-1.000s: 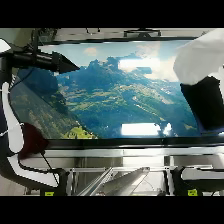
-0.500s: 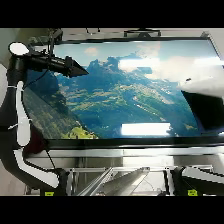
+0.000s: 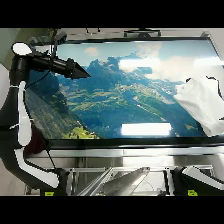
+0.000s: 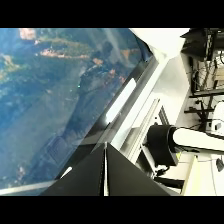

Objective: Fold the shirts.

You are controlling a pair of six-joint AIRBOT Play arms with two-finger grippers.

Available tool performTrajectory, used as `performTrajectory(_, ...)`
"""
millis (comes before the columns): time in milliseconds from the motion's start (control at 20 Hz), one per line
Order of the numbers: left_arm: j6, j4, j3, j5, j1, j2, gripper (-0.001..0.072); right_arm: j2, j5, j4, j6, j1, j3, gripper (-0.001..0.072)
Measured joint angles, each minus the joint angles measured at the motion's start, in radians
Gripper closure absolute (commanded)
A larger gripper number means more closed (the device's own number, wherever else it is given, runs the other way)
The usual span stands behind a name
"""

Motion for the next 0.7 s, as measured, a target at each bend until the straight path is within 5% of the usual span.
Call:
performTrajectory(200, -0.003, 0.001, 0.0, -0.001, 0.0, 0.0, 0.0702, 0.003, 0.027, 0.0, 0.007, -0.011, 0.003, 0.0009)
performTrajectory(550, -0.018, 0.003, 0.05, -0.003, 0.03, 0.009, 0.0703, 0.045, 0.14, 0.402, -0.03, 0.044, 0.15, 0.0045)
performTrajectory(600, -0.018, 0.003, 0.056, -0.001, 0.043, 0.026, 0.0703, 0.063, 0.145, 0.436, -0.055, 0.078, 0.159, 0.0295)
performTrajectory(650, -0.018, 0.002, 0.049, 0.01, 0.055, 0.048, 0.0703, 0.084, 0.15, 0.46, -0.083, 0.127, 0.164, 0.0675)
performTrajectory(700, -0.017, 0.002, 0.025, 0.021, 0.065, 0.076, 0.0703, 0.105, 0.153, 0.47, -0.116, 0.185, 0.165, 0.0669)
